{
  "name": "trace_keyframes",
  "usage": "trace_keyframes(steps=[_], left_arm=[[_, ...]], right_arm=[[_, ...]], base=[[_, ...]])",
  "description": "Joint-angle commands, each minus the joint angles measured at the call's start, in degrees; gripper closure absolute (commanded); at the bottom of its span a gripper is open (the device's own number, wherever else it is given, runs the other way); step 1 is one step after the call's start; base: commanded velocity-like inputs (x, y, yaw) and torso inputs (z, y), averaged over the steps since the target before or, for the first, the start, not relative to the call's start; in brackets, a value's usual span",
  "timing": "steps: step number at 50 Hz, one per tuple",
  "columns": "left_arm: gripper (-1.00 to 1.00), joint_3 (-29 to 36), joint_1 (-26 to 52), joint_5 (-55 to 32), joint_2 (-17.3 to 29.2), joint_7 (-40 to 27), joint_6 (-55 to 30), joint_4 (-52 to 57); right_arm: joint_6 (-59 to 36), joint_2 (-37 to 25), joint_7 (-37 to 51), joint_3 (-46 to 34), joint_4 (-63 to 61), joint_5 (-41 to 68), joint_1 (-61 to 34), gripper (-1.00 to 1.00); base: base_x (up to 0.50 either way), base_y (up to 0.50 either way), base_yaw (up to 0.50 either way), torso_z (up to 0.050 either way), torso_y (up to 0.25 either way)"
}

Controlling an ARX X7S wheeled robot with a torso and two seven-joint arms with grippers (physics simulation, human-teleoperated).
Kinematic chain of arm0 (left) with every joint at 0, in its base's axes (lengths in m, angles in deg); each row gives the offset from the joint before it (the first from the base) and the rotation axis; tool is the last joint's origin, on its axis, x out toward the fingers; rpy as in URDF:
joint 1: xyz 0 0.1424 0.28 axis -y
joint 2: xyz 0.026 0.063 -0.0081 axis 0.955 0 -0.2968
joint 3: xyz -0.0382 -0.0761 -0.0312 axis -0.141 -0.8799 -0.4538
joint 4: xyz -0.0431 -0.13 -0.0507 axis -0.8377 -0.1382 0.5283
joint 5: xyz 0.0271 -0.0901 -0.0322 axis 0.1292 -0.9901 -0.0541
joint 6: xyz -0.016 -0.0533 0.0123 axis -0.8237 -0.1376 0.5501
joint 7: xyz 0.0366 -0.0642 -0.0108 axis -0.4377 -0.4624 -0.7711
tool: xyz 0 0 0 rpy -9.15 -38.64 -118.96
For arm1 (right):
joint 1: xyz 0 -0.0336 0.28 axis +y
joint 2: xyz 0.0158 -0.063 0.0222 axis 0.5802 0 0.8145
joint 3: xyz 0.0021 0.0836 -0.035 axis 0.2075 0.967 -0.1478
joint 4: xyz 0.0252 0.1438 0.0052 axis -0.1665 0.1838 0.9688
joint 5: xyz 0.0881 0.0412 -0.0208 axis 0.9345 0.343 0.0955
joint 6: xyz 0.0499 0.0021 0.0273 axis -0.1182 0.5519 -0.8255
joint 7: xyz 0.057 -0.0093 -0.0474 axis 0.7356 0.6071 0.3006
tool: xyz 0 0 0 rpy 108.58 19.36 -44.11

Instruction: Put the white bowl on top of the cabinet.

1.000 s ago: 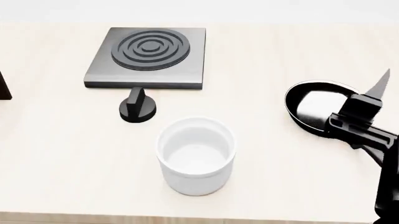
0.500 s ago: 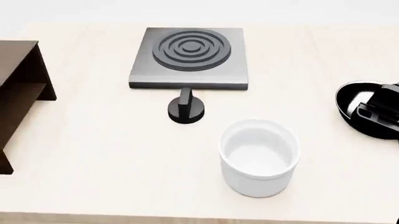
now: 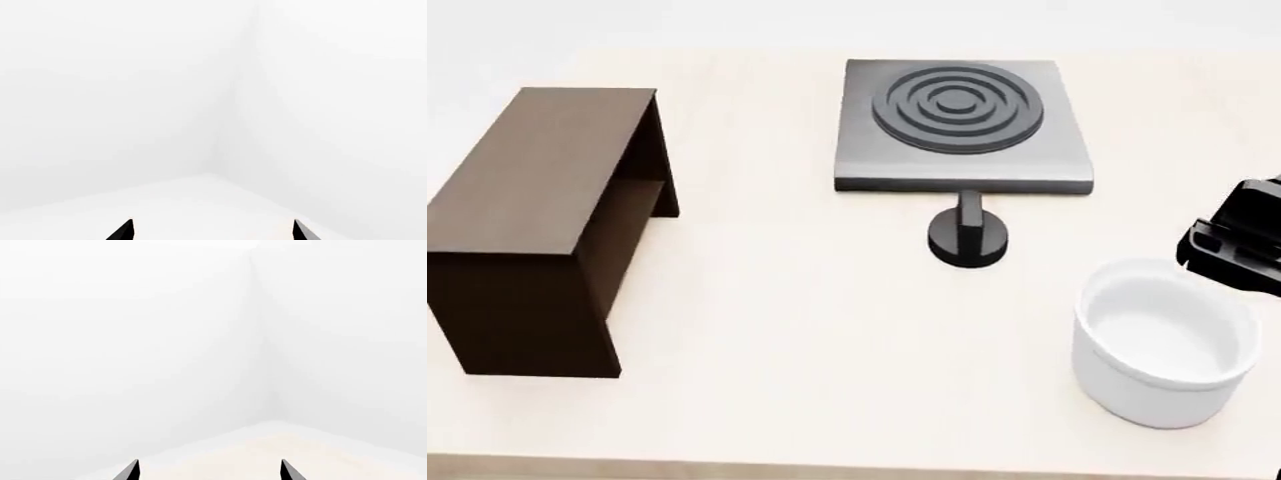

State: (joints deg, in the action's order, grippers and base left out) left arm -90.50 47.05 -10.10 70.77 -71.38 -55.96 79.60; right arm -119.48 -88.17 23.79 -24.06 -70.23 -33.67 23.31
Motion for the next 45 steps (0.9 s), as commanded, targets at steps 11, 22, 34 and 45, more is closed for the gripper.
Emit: trace_keyframes(steps=[11,22,34,45], left_arm=[[-1.00,0.53,-0.21,-0.45,0.50,-0.72,0.68,-0.36],[-1.00,0.85,-0.29,-0.78,0.77,-1.08,0.57,-0.23],[-1.00,1.11,-0.46,-1.18,1.06,-1.44,0.49,-0.09],[-1.00,1.32,-0.52,-1.52,1.31,-1.68,0.73,-0.27]], right_arm=[[0.46,-0.36,0.49,-0.17,0.23,0.43,0.15,-1.00],[0.21,-0.60,0.80,-0.16,0.04,0.76,0.01,-1.00],[-0.10,-0.16,1.85,1.01,0.24,1.14,-0.32,-1.00],[0.12,-0.36,2.28,0.75,0.89,1.08,-0.24,-1.00]], base=[[0.00,0.50,0.00,0.000,0.000],[0.00,0.50,0.00,0.000,0.000],[0.00,0.46,0.00,0.000,0.000],[0.00,0.03,0.00,0.000,0.000]])
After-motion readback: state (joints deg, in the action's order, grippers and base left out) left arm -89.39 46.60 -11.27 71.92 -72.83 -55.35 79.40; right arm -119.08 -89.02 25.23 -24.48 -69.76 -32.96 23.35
